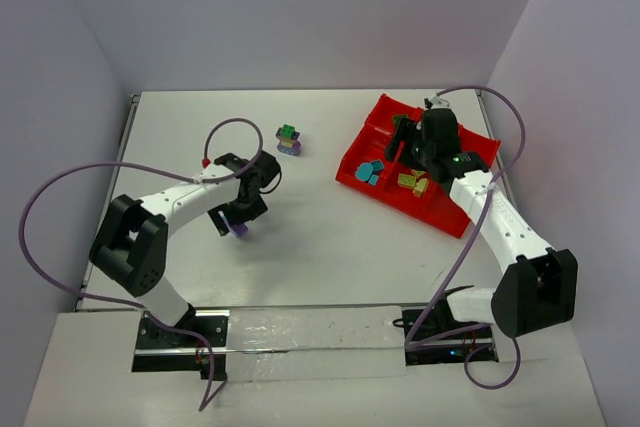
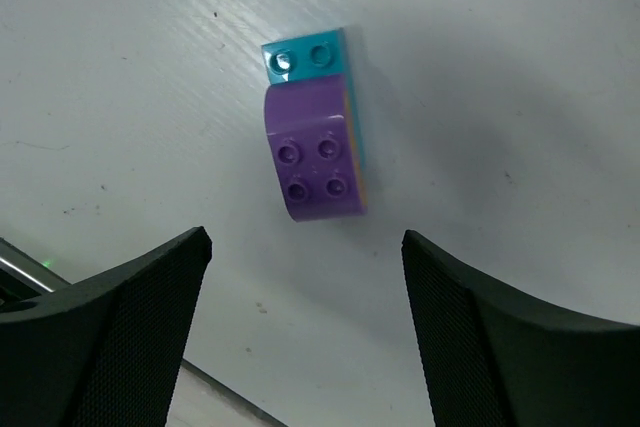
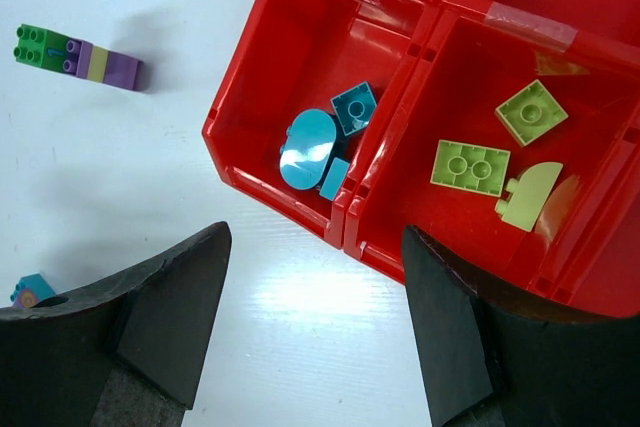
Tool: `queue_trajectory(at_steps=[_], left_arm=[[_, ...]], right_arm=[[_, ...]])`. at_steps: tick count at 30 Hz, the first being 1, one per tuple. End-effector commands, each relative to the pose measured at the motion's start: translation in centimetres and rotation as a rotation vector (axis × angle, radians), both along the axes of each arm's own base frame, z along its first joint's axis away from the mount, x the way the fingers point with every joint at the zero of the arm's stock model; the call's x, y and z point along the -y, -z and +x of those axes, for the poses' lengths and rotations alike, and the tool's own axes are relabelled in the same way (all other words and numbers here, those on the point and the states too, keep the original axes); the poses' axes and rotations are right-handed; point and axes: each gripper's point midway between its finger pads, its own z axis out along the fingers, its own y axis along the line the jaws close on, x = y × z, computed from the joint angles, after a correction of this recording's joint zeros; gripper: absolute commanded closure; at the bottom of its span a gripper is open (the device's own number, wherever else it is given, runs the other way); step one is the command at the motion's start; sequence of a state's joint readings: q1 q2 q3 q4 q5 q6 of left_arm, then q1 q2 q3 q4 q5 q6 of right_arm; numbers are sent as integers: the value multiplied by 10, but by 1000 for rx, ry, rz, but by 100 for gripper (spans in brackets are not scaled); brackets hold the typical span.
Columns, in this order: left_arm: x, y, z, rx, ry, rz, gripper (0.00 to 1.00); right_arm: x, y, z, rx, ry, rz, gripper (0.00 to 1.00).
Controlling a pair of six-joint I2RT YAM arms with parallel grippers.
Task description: Sort the legos into containers by color
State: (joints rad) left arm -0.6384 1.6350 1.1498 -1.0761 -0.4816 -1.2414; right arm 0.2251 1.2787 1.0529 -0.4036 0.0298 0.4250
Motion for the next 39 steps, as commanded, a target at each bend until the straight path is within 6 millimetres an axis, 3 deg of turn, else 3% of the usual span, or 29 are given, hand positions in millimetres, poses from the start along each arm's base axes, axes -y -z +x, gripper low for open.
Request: queue_trajectory(at_steps=[1, 6, 14, 22, 33, 35, 38, 39], left_arm=[[-9, -8, 10, 81, -88, -68, 15], [-15, 0, 9, 76, -117, -98, 19], [-6, 13, 20, 88, -105, -163, 26], [-6, 19, 19, 88, -105, -169, 42], [-9, 30, 15, 74, -107, -172, 44], [-9, 30, 15, 77, -106, -171, 49], [-10, 23, 18, 91, -101, -164, 82], [-11, 21, 19, 96, -93, -161, 89]], right_arm=[[-6, -20, 13, 63, -6, 5, 24], [-10, -20, 14, 60, -14, 8, 24], [-15, -23, 15, 63, -24, 7, 24], [-16, -24, 15, 63, -25, 7, 24], [-16, -25, 15, 65, -24, 6, 24], [-16, -26, 15, 66, -24, 6, 24], [-15, -26, 15, 66, -23, 4, 24], [-16, -26, 14, 67, -23, 5, 24]])
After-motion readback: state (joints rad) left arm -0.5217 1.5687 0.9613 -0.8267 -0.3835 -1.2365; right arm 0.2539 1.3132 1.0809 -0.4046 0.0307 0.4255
